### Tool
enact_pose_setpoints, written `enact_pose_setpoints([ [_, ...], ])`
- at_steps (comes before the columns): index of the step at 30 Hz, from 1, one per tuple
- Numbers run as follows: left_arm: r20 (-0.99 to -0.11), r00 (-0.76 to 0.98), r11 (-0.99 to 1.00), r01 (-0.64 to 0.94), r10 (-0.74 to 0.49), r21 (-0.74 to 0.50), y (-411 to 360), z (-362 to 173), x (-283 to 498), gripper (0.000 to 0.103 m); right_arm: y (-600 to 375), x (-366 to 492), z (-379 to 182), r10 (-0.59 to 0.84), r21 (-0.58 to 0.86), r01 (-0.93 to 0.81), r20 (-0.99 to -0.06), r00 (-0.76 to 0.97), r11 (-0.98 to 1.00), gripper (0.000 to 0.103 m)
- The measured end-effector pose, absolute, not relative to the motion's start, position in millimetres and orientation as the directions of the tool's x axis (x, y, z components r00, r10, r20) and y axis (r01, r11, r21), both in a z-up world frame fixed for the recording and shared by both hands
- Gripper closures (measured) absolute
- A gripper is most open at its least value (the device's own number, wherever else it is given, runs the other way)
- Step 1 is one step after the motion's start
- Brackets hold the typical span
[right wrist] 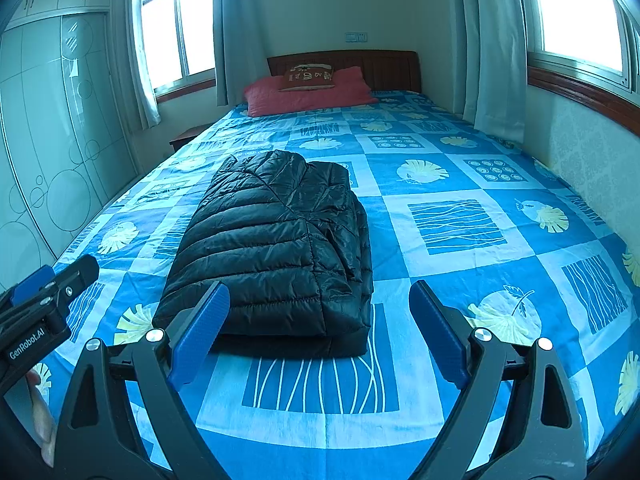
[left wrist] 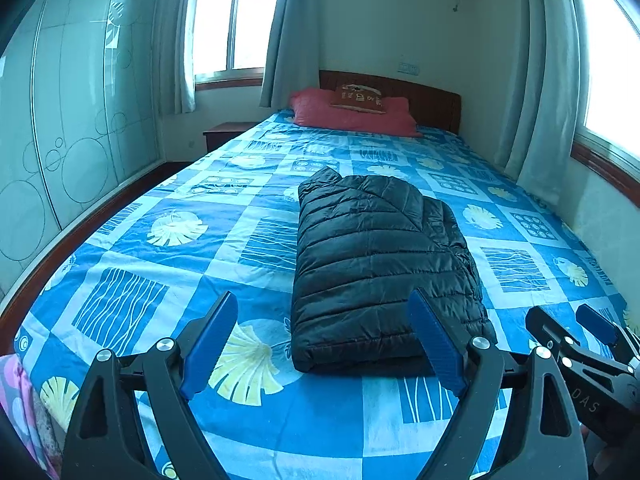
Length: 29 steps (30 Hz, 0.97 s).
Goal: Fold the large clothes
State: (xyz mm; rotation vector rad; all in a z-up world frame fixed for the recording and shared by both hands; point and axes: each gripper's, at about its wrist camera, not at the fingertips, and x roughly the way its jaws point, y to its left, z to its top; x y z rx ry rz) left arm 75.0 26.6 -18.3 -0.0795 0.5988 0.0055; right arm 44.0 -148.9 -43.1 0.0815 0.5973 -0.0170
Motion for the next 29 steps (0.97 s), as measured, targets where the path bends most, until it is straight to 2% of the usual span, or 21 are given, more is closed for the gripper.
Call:
enact_pose_setpoints([
  [9,-0.565,0.824,0.996,-0.003,-0.049,-0.091,31.5,-17.4,86.6,0.016,-148.3,47.0,-46.2,0.013,0.071,0.033,-0.570,0.822,0.997,0.012],
  [12,-0.570,0.821,0.997,-0.015,-0.035,-0.082,32.5,-19.6,87.4,0.016,-149.2,49.4,-48.9,0.019,0.071,0.027,-0.576,0.817,0.997,0.012],
  [15,-0.571,0.820,0.996,-0.076,0.039,-0.043,32.7,-23.7,87.1,0.016,-150.0,52.4,-51.5,0.025,0.072,0.021,-0.579,0.815,0.997,0.012],
  [18,-0.592,0.806,0.998,-0.047,0.010,-0.047,33.7,-27.8,92.6,0.016,-149.7,55.3,-54.1,0.027,0.070,0.017,-0.583,0.812,0.997,0.012],
  [24,-0.559,0.828,0.996,-0.074,0.036,-0.046,37.6,-28.0,96.6,0.016,-157.7,59.9,-58.0,0.020,0.074,0.029,-0.590,0.807,0.997,0.012],
  [29,-0.635,0.771,0.994,-0.102,0.052,-0.042,52.4,-48.5,118.2,0.016,-181.0,68.6,-66.7,-0.005,0.086,0.071,-0.601,0.799,0.994,0.012],
])
